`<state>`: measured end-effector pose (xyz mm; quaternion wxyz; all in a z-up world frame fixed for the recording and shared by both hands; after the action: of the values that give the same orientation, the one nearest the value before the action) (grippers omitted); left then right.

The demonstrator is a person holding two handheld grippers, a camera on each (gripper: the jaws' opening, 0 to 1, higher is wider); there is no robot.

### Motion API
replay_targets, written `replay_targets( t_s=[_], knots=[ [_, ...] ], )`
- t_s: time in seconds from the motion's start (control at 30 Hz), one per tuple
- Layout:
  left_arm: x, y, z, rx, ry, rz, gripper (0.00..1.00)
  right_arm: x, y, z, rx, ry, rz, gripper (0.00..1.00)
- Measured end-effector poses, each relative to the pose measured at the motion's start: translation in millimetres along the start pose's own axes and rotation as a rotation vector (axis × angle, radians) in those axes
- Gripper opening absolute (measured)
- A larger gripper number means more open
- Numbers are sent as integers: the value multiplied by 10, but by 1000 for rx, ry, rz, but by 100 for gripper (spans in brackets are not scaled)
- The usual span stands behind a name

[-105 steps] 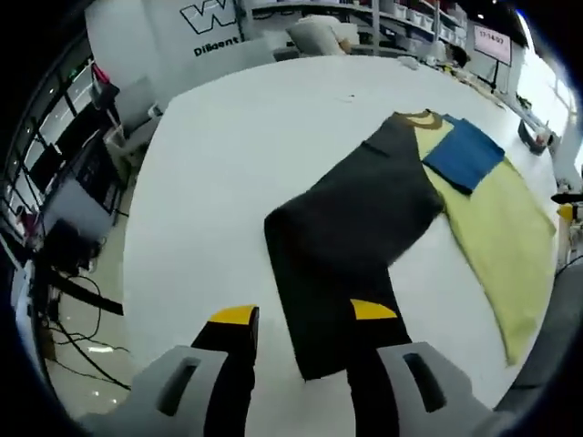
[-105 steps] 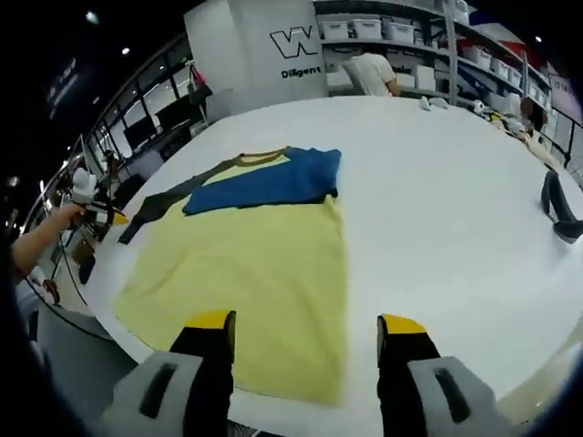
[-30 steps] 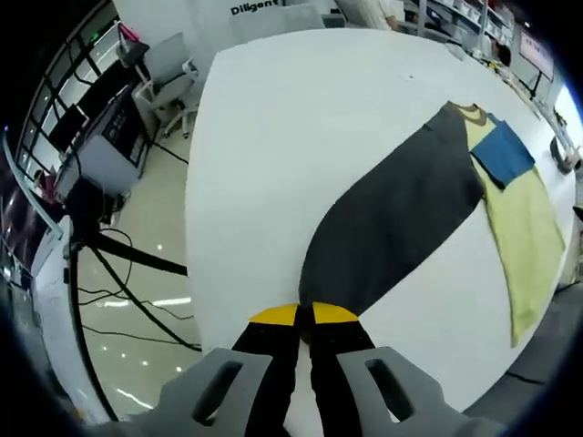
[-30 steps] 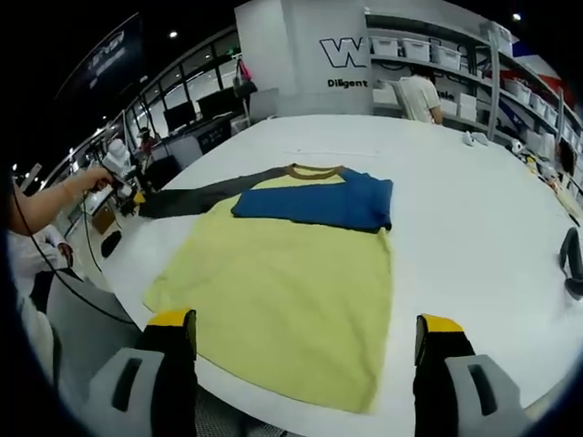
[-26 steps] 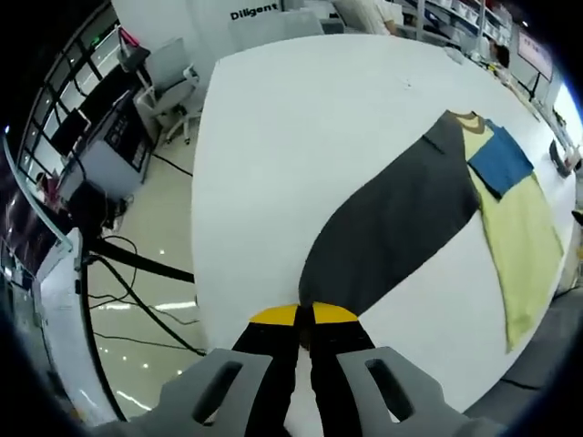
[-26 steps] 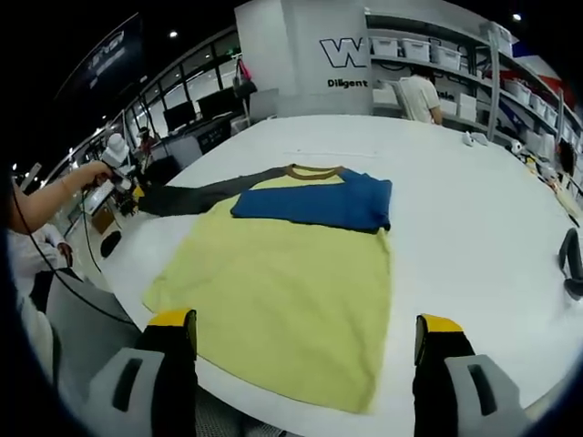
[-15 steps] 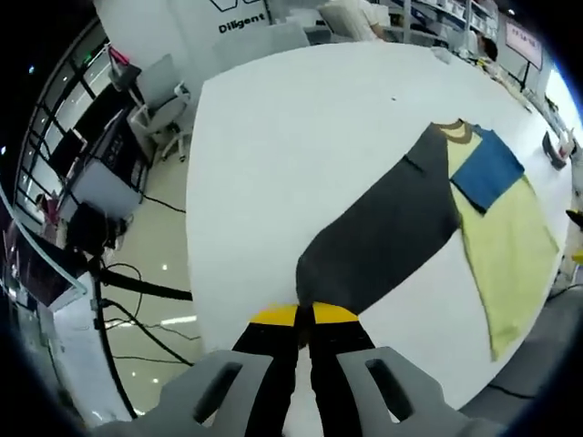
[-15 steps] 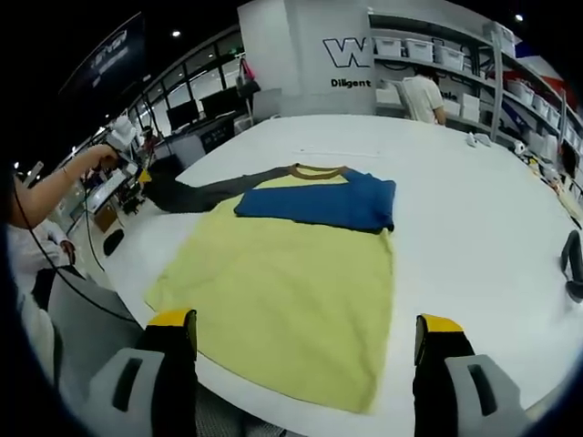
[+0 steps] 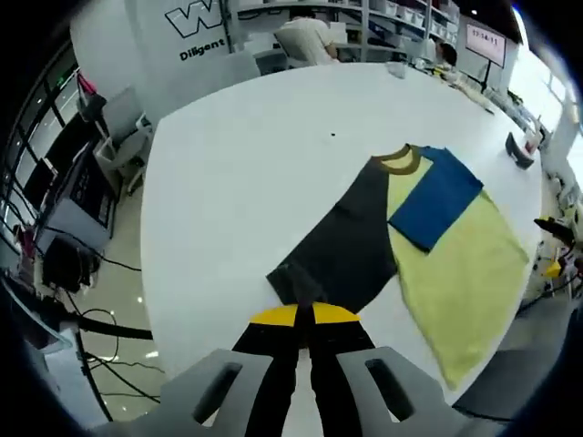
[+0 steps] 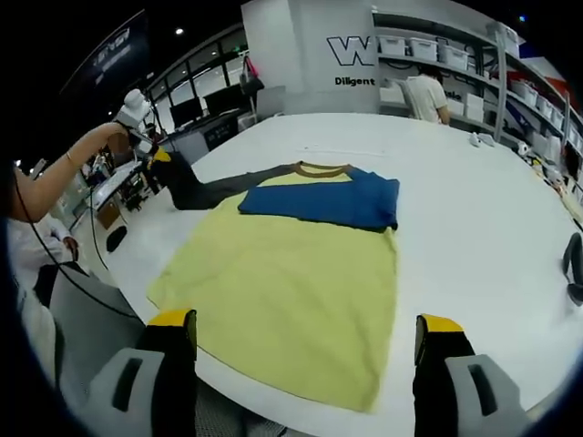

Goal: Fold the garment on the visible template until the final outline fits inside the template.

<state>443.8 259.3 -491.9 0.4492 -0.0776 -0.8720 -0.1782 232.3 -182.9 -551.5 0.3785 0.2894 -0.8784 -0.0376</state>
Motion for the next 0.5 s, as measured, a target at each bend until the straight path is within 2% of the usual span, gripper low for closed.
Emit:
replay_targets(
  t_s=[0.13,0.2,0.27,0.3,0.5],
  knots=[
    [16,-143,-148,2,-19,1,5,-9,-3,11,3,12,-2,98],
    [34,-330,-301,7,-51,48,5,-3,-5,-4,7,9,-4,98],
    [34,-351,-321,9,-53,54,5,-1,-6,-6,7,7,-4,98],
    [42,-479,-433,-1,-66,70,5,11,-7,-12,10,7,-6,98],
    [79,-787,-680,-20,-103,113,4,32,-6,0,12,8,-10,99]
  ],
)
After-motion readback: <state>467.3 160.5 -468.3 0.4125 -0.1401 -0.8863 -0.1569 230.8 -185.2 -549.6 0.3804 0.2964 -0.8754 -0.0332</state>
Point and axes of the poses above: the point that each gripper's makers call its tool centre point, and the gripper's own axes: x roughly backward along the fingers, y roughly to its left, z roughly out of its underside, the point moved 6 cm from there along x, roughly backward along the fingers, and after that the axes turned 12 degrees about -z, right-handed, at the moved point
